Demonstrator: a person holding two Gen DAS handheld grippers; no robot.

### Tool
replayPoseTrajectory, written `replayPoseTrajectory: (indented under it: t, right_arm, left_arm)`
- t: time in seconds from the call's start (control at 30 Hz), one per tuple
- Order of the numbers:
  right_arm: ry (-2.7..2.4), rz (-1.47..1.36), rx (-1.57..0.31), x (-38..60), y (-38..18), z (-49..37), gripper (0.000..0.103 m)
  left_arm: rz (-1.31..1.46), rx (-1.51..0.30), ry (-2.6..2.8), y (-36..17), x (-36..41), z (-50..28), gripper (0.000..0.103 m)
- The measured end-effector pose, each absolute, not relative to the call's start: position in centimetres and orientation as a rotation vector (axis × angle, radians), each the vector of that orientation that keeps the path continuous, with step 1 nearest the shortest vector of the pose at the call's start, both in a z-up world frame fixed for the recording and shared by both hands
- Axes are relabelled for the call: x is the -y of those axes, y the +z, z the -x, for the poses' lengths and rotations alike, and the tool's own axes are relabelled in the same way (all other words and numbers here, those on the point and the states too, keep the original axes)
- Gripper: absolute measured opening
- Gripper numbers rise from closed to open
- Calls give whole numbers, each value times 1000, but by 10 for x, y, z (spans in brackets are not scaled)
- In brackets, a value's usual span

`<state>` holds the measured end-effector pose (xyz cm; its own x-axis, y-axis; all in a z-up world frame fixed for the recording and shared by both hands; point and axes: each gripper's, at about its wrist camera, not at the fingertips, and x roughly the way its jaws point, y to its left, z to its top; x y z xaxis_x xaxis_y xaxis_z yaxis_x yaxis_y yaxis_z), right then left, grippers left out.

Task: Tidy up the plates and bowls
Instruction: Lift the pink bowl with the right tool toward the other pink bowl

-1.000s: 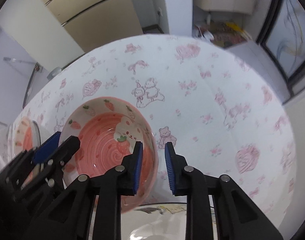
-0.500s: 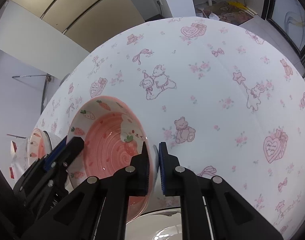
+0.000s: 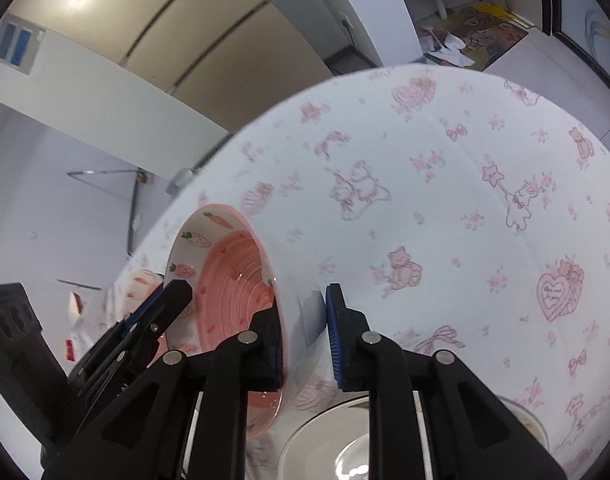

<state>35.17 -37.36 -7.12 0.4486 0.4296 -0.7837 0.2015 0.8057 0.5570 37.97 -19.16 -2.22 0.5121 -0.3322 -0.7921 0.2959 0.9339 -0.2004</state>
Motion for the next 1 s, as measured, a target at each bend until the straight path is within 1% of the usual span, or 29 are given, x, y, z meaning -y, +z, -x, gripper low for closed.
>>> replayPoseTrajectory:
  t: [0.17, 0.27, 0.47, 0.57, 0.73, 1.0]
  right_arm:
    - [197, -615, -1065, 355, -44, -348, 17]
    - [190, -585, -1038, 334, -23, -347, 17]
    - [221, -494, -1053, 281, 8, -359, 15]
    - [248, -488, -1056, 257, 10, -364, 15]
    - [282, -489, -1085, 229, -7, -365, 15]
    - [242, -445, -1127, 218, -41, -369, 15]
  left_arm:
    - [42, -899, -326, 13, 176, -368, 14]
    - [57, -900, -288, 31, 160, -369, 14]
    - [21, -860, -150, 61, 118, -364, 14]
    - [62, -873, -126, 62, 88, -363, 14]
    - [34, -866, -125, 50, 61, -357, 14]
    - [31, -876, -180, 14, 62, -364, 14]
